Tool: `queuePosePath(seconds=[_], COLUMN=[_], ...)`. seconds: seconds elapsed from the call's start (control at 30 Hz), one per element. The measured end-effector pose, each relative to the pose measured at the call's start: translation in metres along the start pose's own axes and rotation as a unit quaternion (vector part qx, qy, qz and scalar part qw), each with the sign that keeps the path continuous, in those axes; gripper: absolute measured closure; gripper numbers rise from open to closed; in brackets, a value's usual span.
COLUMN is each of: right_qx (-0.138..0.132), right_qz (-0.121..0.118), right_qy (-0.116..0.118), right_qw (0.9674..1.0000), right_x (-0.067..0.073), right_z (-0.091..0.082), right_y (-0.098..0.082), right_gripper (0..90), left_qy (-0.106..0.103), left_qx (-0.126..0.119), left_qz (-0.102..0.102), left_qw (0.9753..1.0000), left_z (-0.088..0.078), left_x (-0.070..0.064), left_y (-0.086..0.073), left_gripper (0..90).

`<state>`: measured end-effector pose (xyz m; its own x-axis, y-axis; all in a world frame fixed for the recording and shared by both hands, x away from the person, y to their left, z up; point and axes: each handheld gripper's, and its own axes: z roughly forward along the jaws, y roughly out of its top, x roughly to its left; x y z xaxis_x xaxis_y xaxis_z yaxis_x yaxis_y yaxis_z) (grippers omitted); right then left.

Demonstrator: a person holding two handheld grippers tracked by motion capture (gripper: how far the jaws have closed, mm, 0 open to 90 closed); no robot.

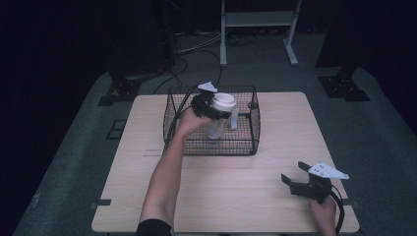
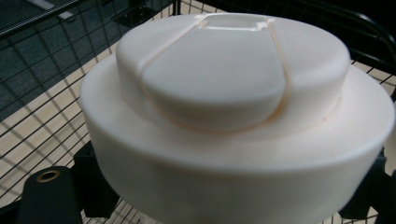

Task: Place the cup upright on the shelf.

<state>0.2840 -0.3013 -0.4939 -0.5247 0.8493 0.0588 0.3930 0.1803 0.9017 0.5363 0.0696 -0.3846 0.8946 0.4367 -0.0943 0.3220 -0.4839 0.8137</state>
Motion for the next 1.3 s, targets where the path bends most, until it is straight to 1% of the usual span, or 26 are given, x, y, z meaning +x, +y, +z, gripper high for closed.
queuePosePath(seconds=[0.07,0.1,0.17,0.23,0.3,0.4,0.43,0.47,0.57,0.6,0.67,0.87,0.9,0.97,1.0,1.03,1.1,1.2,1.27,1.3], right_qx=[0.0,0.0,0.0,0.001,0.0,0.0,0.0,0.001,0.001,0.001,0.001,0.001,0.002,0.002,0.002,0.002,0.002,0.002,0.003,0.003], right_qz=[0.0,0.0,-0.001,-0.001,-0.001,0.0,-0.001,-0.001,-0.001,-0.001,-0.001,-0.001,-0.001,-0.001,-0.002,-0.001,-0.001,-0.002,-0.002,-0.002], right_qy=[0.0,0.0,0.0,-0.001,-0.001,-0.001,-0.001,-0.001,-0.002,-0.002,-0.002,-0.002,-0.002,-0.002,-0.002,-0.002,-0.002,-0.002,-0.002,-0.002], right_qw=[1.0,1.0,1.0,1.0,1.0,1.0,1.0,1.0,1.0,1.0,1.0,1.0,1.0,1.0,1.0,1.0,1.0,1.0,1.0,1.0], right_x=[0.0,0.0,0.0,0.0,0.0,0.0,0.0,0.0,0.0,0.0,0.0,0.0,0.0,0.0,0.0,0.0,0.0,0.0,0.0,0.0], right_z=[0.0,0.0,0.0,0.0,0.0,0.0,0.0,0.0,0.0,0.0,0.0,0.0,0.0,0.0,0.0,0.0,0.0,0.0,0.0,0.0], right_y=[0.0,0.0,0.0,0.0,0.0,0.0,0.0,0.0,0.0,0.0,0.0,0.0,0.0,0.0,0.0,0.0,0.0,0.0,0.0,0.0], right_gripper=[13.5,13.5,13.5,13.5,13.5,13.5,13.5,13.5,13.5,13.5,13.5,13.5,13.5,13.5,13.5,13.5,13.5,13.5,13.5,13.5], left_qy=[0.003,0.004,0.007,0.009,0.014,0.024,0.027,0.033,0.035,0.036,0.036,0.038,0.038,0.037,0.035,0.036,0.04,0.043,0.044,0.046], left_qx=[-0.002,-0.003,0.004,0.01,0.02,0.042,0.045,0.056,0.07,0.071,0.068,0.062,0.055,0.054,0.058,0.06,0.057,0.052,0.05,0.051], left_qz=[-0.006,-0.004,-0.006,0.0,0.007,0.02,0.019,0.024,0.02,0.023,0.018,0.026,0.023,0.022,0.021,0.022,0.026,0.022,0.022,0.025], left_qw=[1.0,1.0,1.0,0.9999,0.9997,0.9986,0.9984,0.9976,0.9967,0.9966,0.9969,0.997,0.9975,0.9976,0.9975,0.9973,0.9972,0.9975,0.9975,0.9973], left_z=[-0.003,-0.004,-0.007,-0.009,-0.011,-0.013,-0.013,-0.014,-0.016,-0.017,-0.018,-0.022,-0.022,-0.022,-0.022,-0.023,-0.025,-0.027,-0.028,-0.029], left_x=[0.0,0.0,-0.001,-0.003,-0.006,-0.01,-0.011,-0.012,-0.014,-0.015,-0.015,-0.018,-0.019,-0.02,-0.02,-0.02,-0.021,-0.021,-0.021,-0.021], left_y=[-0.003,-0.004,-0.006,-0.006,-0.006,-0.007,-0.007,-0.008,-0.011,-0.012,-0.014,-0.019,-0.02,-0.021,-0.022,-0.022,-0.023,-0.026,-0.028,-0.028], left_gripper=[14.8,14.8,14.8,14.7,14.7,14.5,14.4,14.2,14.0,14.0,14.1,12.2,11.9,10.9,10.3,9.5,9.0,7.7,6.9,6.6])
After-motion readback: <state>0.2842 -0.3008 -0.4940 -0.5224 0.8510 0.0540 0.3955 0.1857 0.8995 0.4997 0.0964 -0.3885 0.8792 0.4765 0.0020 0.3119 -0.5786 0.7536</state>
